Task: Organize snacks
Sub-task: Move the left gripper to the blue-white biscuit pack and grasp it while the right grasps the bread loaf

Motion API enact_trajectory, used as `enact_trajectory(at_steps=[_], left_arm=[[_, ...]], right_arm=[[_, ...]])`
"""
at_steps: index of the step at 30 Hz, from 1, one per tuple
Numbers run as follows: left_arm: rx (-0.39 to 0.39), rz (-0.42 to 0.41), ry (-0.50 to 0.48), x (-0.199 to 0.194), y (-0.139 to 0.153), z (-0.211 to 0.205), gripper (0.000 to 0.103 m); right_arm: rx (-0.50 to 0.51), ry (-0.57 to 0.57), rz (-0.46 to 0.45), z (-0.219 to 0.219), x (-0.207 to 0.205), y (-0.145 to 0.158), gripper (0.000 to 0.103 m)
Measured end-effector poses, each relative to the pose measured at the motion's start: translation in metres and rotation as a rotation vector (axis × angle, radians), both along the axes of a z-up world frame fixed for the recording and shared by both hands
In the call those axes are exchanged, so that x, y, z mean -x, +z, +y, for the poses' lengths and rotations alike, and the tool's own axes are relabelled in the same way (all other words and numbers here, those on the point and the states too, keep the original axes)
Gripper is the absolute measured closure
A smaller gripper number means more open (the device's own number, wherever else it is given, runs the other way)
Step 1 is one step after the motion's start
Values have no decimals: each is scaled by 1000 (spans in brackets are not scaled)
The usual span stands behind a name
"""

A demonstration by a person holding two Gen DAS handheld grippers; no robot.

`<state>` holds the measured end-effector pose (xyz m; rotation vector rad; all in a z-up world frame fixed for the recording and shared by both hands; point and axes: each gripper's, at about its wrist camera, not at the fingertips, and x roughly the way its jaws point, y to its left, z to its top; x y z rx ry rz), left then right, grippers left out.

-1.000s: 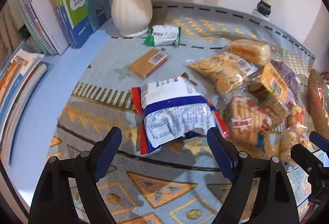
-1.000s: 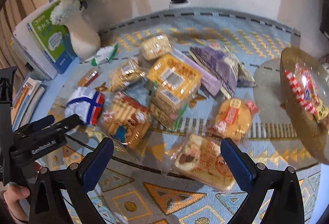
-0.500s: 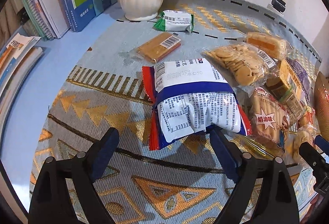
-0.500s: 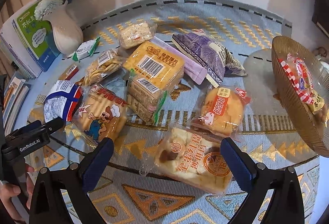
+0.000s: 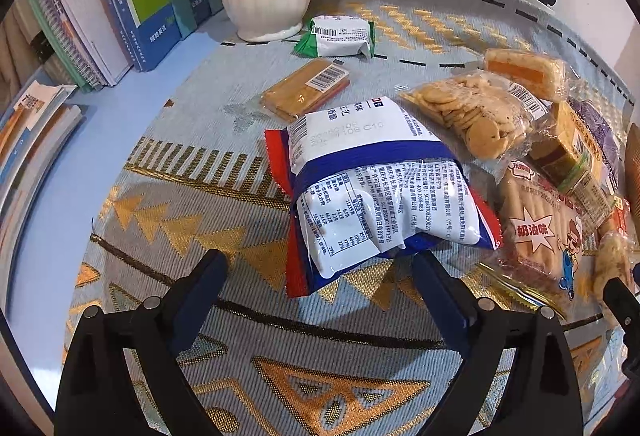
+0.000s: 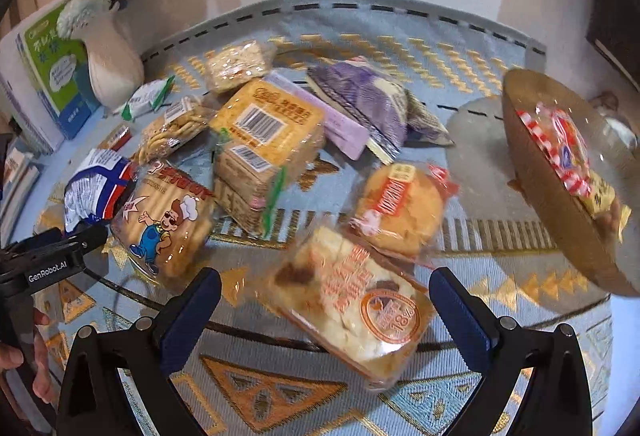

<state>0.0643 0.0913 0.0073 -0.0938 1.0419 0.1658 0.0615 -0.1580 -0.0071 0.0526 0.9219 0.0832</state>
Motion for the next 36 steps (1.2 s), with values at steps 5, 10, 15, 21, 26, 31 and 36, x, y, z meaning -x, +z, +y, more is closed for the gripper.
enact_trajectory(at_steps=[5, 10, 15, 21, 26, 31, 36], left_arm=[[-1, -2, -2, 0, 0, 0, 9], [11, -7, -3, -1, 1, 1, 9], [132, -49, 0, 4, 7, 12, 9], [133, -47, 7, -6, 4, 11, 8], [123, -50, -23, -8, 4, 2, 8], [119, -47, -27, -9, 2, 0, 8], [171, -60, -23, 0, 8, 6, 8]], right_arm=[[-42, -22, -28, -11, 3, 1, 0], [-121, -18, -67, -21, 9, 3, 0], [-254, -48, -46, -43, 10, -7, 0], [-169, -36, -15, -29, 2, -13, 0], [-117, -12, -9, -17, 2, -19, 0], [-126, -7, -13, -18, 5, -17, 0], [-151, 3, -34, -25, 5, -18, 16]])
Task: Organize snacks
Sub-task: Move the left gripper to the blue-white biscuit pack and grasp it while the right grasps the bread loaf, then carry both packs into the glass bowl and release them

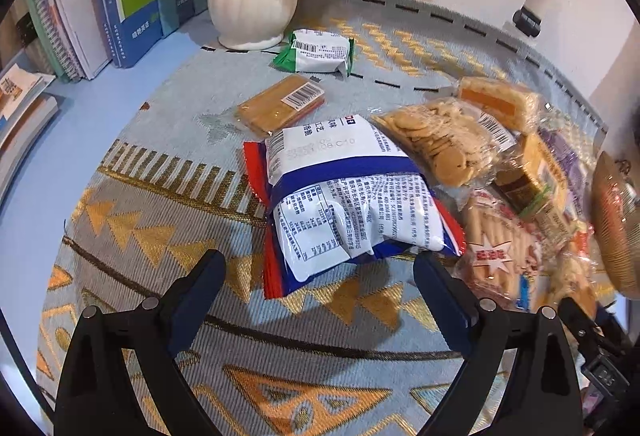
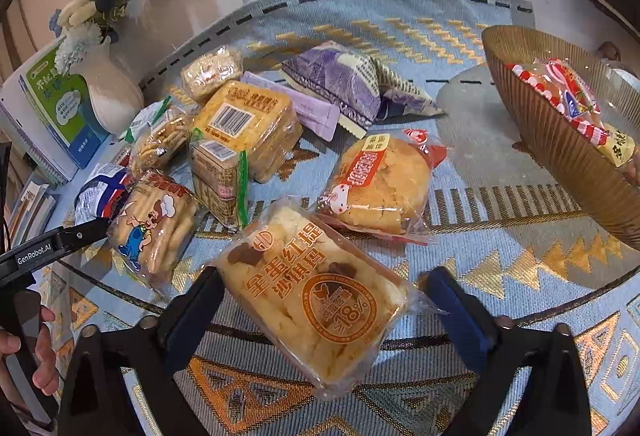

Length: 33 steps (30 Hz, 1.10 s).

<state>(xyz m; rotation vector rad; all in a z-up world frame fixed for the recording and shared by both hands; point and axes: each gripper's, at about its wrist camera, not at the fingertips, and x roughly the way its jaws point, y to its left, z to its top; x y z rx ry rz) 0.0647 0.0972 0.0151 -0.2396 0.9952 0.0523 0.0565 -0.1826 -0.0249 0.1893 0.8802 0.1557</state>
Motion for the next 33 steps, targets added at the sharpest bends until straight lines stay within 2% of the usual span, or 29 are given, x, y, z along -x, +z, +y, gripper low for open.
enact_trajectory(at_steps=[3, 9, 10, 11, 12, 15, 19, 26, 29, 33], left_arm=[[37, -28, 6, 2, 5, 3, 8], [86, -8, 2, -25, -2, -5, 9], [92, -8, 6, -31, -6, -7, 11], [89, -37, 19, -31, -6, -8, 28], [93, -71, 13, -30, -7, -11, 35], [53, -72, -8, -29, -4, -20, 39], [88, -73, 9, -20, 0, -16, 39], [71, -144, 0, -2, 50, -24, 39], [43, -175, -23, -1, 80, -42, 39], [50, -233, -104, -6, 119, -84, 39]], right_arm=[[-1, 5, -6, 0, 2, 0, 18], [-5, 21, -12, 1, 2, 0, 20], [-6, 24, -14, 1, 2, 0, 22], [-8, 29, -17, 2, 3, 0, 24], [-9, 32, -21, 3, 4, 0, 25], [-22, 43, -29, 3, 5, 1, 26], [-94, 53, -29, -1, 6, 2, 26], [-157, 96, -114, -8, 14, 47, 26], [-158, 107, -160, -17, 13, 77, 26], [-156, 107, -212, -42, 8, 120, 26]])
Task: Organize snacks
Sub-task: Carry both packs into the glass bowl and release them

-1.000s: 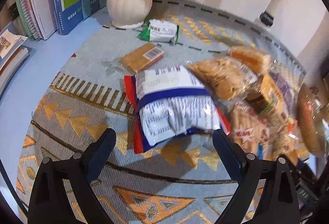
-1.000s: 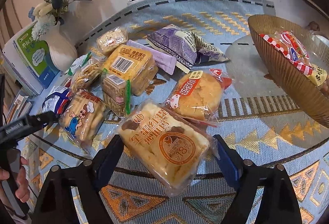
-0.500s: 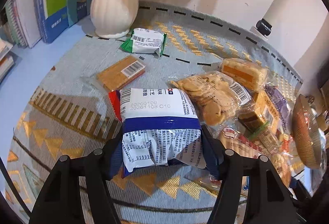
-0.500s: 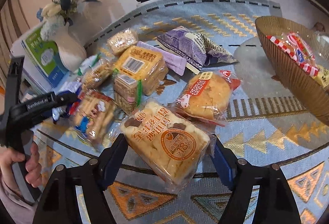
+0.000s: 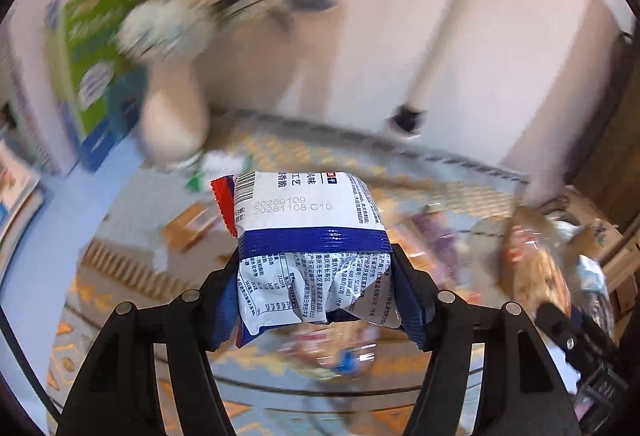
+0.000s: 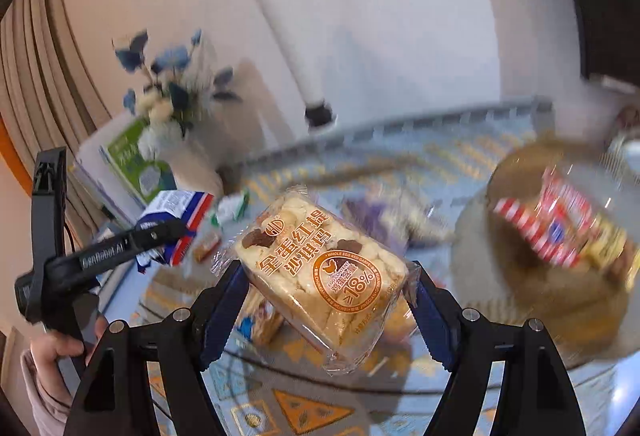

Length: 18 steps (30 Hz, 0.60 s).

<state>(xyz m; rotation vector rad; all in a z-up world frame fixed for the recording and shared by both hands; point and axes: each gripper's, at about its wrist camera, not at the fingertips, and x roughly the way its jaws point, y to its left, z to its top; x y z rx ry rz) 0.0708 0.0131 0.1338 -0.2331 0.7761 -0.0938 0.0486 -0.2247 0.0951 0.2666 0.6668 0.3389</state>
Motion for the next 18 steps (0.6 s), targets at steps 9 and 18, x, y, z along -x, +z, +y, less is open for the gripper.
enact_trajectory(at_steps=[9, 18], left_arm=[[32, -18, -254, -29, 25, -135, 39], [7, 50, -458, -42, -6, -247, 30]], right_arm=[[3, -142, 2, -103, -22, 28, 26], [-37, -285, 112, -189, -23, -13, 25]])
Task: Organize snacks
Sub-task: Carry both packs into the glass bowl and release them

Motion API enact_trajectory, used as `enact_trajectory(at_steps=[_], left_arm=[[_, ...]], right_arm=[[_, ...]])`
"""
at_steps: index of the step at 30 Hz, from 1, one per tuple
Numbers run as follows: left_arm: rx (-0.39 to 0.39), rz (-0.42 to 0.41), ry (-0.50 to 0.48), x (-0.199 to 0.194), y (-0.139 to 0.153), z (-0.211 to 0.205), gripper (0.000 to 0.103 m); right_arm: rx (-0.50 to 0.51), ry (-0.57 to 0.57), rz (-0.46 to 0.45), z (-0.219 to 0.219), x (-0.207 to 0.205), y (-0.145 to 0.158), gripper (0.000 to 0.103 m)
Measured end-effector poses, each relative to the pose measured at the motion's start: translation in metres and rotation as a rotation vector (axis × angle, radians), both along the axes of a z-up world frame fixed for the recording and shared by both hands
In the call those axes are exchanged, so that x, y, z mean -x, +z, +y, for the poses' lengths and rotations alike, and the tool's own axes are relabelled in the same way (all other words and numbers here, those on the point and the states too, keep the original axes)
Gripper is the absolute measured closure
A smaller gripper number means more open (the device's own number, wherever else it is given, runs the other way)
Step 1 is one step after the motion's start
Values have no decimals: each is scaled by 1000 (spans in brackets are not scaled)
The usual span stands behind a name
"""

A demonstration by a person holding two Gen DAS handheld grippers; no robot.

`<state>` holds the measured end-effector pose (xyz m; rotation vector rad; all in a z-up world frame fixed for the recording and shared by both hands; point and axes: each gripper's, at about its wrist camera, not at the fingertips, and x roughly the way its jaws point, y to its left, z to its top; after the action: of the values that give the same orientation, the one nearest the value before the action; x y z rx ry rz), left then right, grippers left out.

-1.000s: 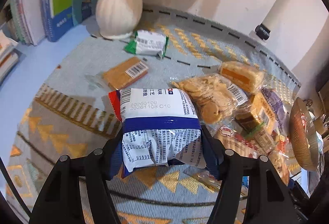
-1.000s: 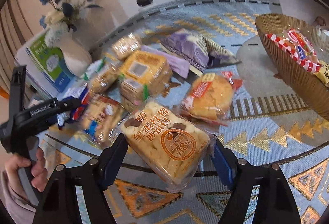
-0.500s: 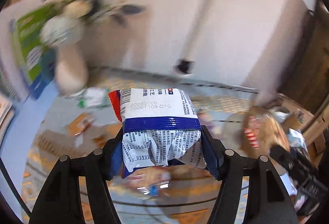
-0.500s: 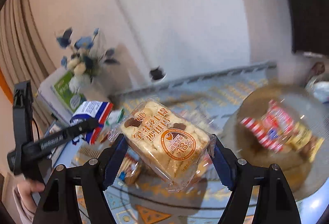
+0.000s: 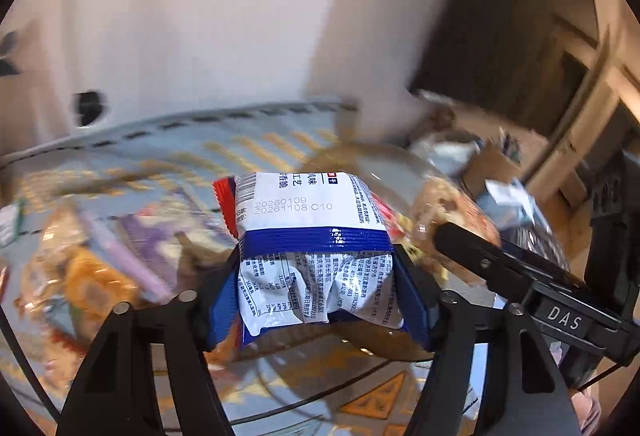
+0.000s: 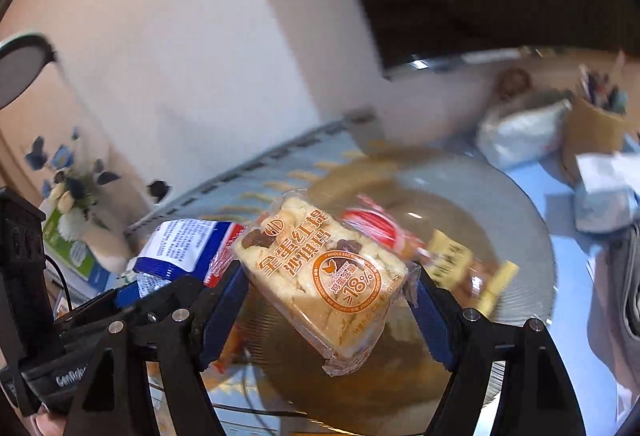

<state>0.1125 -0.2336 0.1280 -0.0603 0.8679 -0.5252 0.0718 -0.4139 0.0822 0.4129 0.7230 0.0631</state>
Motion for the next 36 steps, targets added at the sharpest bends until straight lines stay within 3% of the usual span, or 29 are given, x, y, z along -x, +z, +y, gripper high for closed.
enact_trajectory(at_steps=[3, 6, 9, 22, 36], left_arm=[[-76, 40, -27, -5, -14, -24, 19], [-180, 49, -21, -10, -26, -41, 19], [-221, 41, -17, -8, -33, -41, 19], [-242, 43, 16, -6, -31, -16, 19], [-211, 48, 115, -4, -21, 66, 19]], right_arm=[[-26, -96, 79, -29, 1, -19, 15], [-107, -97, 107, -48, 3, -32, 13], [-84, -106, 123, -49, 4, -36, 12], [-16, -44, 144, -5, -3, -27, 12], [46, 53, 144, 79, -18, -9, 12]])
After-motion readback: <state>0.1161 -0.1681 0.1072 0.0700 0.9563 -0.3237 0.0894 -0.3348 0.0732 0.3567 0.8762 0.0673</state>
